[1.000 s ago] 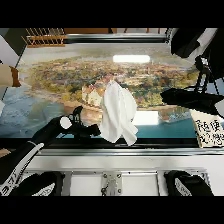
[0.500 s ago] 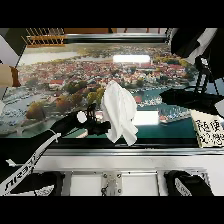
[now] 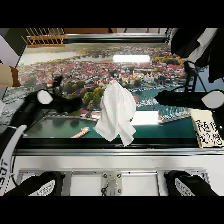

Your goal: Fold the clothes and pants, and hang the long-sleeved shirts on hangers.

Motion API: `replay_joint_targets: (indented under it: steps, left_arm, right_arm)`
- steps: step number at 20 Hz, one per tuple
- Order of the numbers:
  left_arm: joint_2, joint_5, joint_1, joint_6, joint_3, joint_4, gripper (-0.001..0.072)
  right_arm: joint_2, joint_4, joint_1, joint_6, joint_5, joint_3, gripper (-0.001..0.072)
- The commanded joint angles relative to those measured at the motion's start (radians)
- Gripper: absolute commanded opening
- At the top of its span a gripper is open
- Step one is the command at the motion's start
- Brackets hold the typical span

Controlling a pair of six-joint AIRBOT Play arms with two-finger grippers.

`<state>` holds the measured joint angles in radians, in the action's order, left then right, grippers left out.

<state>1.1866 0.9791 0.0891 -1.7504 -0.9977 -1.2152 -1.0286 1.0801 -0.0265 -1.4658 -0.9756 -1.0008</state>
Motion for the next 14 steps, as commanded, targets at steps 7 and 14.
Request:
replay_joint_targets:
  steps: [7,14]
  left_arm:
    - [-0.095,0.066,-0.14,0.034,0.125,0.022,0.072]
    - [0.069,-0.136,0.17,0.105,0.364,0.402,0.072]
  right_arm:
    - [-0.323,-0.101,-0.001,0.027,0.01,-0.001,0.0606]
    - [-0.262,-0.098,0.001,0.027,0.01,-0.001,0.0605]
